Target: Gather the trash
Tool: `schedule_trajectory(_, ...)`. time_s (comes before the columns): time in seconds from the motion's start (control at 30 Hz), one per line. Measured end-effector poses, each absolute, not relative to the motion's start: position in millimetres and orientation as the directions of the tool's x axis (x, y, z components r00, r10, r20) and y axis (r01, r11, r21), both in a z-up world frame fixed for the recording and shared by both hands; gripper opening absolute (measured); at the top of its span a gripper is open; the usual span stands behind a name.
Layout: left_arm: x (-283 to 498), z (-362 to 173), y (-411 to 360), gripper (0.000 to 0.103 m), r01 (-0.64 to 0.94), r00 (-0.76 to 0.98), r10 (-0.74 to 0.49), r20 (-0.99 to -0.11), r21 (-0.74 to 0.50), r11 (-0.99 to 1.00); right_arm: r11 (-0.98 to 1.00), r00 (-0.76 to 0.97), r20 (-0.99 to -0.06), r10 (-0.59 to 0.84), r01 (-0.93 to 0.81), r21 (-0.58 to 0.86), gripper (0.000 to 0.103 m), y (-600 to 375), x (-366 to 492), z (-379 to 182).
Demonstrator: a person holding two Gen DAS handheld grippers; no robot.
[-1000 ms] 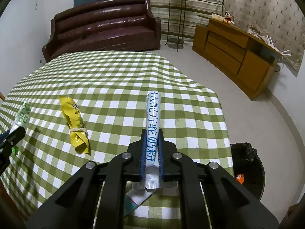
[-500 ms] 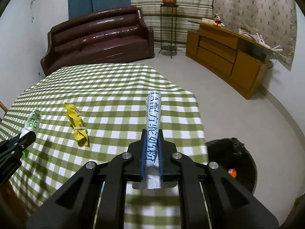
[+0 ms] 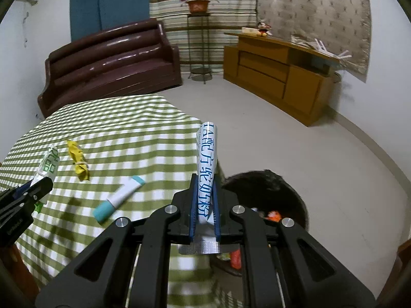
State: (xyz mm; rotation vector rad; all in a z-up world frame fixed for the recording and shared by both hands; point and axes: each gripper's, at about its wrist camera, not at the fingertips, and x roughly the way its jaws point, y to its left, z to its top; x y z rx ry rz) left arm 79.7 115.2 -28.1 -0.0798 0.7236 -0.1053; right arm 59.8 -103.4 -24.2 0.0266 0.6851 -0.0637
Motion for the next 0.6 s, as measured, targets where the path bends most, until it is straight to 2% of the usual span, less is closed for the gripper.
schedule_trajectory(0.6, 73.8, -22.7, 26.1, 0.030, 0.217, 0.736, -0.220, -0.640, -0.084, 0.973, 0.988, 0.773, -0.624, -0.112, 0.155, 0.015, 0.010, -167.1, 30.9, -29.3)
